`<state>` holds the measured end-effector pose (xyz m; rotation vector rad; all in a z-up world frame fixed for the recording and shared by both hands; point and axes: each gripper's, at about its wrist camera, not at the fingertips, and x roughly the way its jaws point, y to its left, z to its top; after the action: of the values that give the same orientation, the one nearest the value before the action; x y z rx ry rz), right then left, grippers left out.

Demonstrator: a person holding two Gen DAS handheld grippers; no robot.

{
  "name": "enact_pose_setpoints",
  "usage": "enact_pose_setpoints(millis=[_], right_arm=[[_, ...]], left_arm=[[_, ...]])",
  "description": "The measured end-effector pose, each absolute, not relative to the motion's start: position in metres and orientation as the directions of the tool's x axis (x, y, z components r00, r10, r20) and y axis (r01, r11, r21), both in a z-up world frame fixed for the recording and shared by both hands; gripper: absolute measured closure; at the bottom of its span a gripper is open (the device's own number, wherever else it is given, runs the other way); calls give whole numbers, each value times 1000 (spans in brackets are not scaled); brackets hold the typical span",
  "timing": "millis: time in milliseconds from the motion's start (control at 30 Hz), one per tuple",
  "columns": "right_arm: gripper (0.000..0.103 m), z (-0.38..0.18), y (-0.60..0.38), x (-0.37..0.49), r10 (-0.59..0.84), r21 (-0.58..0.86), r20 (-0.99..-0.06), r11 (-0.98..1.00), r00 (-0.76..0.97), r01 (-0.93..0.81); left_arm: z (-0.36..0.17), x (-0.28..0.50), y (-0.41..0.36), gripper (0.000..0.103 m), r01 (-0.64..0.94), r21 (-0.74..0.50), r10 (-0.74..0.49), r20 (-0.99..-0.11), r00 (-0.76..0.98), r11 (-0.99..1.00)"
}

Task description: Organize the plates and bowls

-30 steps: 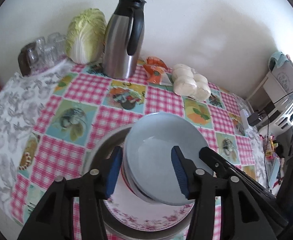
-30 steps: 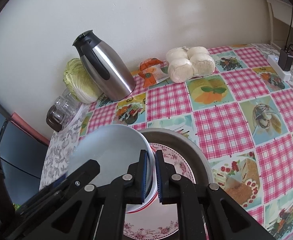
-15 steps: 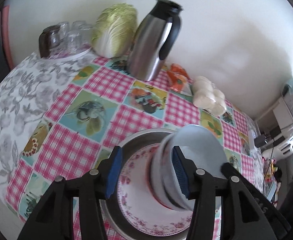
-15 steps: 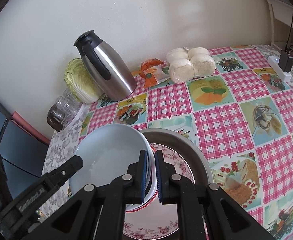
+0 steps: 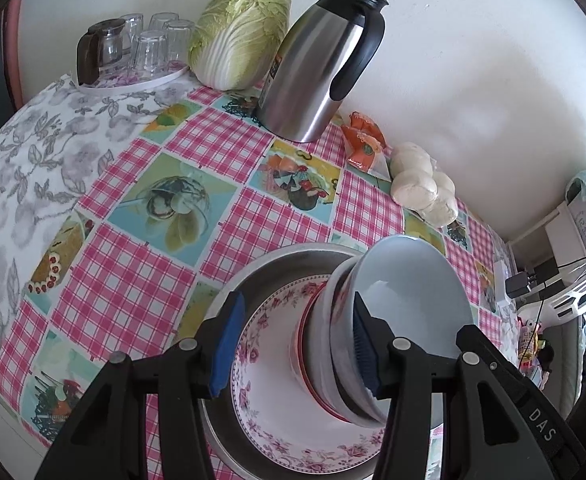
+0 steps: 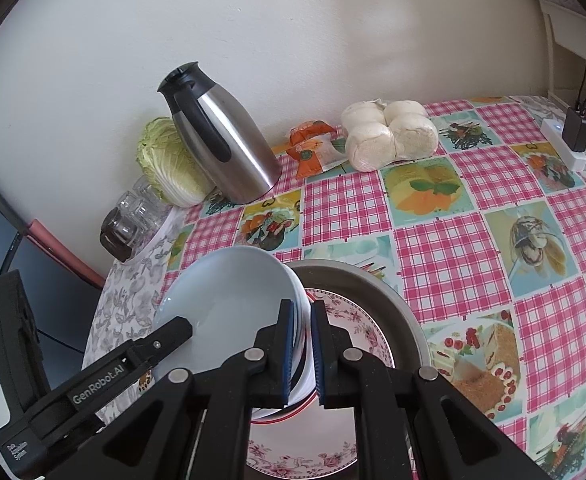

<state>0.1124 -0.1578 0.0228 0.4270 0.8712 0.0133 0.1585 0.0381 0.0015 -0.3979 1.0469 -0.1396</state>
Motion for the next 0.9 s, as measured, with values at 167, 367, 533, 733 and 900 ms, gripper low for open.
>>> enact_pose_setpoints(millis=[167,367,533,733,900], right_arm=[[92,26,-157,111,183,361,-733,921,655,145],[81,28,-159,110,169,342,-739,928,653,147],[49,30,-160,106,141,310,-743,939,655,150],[29,34,-163,100,116,280,-741,949,662,148],[18,31,-168,94,101,253,-746,957,658,139]], left_arm=[[6,156,38,50,-63,-372,-294,-815,500,926],[15,152,40,34,-58,-364,-283,-806,520,930],[23,148,41,22,-59,-346,-261,-799,542,937],[25,139,42,16,-67,-296,-211,-804,556,953],[26,132,45,11,-75,-254,-165,-800,577,964]])
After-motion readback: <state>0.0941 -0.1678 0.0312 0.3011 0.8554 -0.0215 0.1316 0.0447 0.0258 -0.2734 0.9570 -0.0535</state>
